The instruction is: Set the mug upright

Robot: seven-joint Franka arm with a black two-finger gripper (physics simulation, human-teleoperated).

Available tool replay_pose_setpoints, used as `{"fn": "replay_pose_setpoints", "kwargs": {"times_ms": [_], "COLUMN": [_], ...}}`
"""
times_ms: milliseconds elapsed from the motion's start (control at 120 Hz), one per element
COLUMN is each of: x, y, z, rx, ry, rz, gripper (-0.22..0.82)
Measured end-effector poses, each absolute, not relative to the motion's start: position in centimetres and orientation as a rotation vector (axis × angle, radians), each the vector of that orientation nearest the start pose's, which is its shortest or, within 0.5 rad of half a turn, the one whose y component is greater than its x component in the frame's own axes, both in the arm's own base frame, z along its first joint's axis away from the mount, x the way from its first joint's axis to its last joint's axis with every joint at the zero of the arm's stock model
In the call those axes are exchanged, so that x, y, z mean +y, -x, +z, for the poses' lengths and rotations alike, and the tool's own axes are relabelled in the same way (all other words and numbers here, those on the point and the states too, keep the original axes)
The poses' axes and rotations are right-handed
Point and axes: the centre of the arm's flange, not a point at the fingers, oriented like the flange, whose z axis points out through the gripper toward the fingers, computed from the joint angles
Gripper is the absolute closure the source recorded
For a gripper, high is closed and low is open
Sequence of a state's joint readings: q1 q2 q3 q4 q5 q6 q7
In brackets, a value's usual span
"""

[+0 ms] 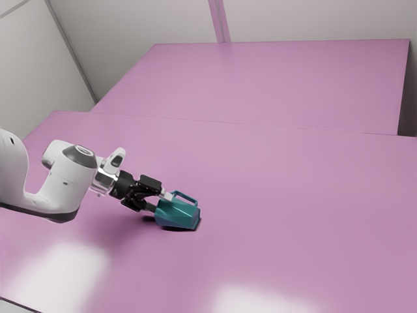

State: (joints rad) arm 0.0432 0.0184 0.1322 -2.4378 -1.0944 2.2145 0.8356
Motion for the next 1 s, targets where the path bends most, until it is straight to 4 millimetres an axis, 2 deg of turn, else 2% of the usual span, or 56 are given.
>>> {"fn": "replay_pose_setpoints", "kwargs": {"times_ms": [208,492,558,808,1000], "x": [4.3,1.5,1.0,0.8,0.8], "y": [-46.8,-47.0,-47.1,-47.2,-47.4], "z": [28.9,28.5,28.5,28.9,30.2], "rx": [0.122,0.052,0.041,0.029,0.009], "ry": [-2.346,-2.334,-2.332,-2.336,-2.341], "rz": [0.247,0.236,0.237,0.260,0.300], "gripper": [0.02,0.04,0.10,0.51,0.65]}}
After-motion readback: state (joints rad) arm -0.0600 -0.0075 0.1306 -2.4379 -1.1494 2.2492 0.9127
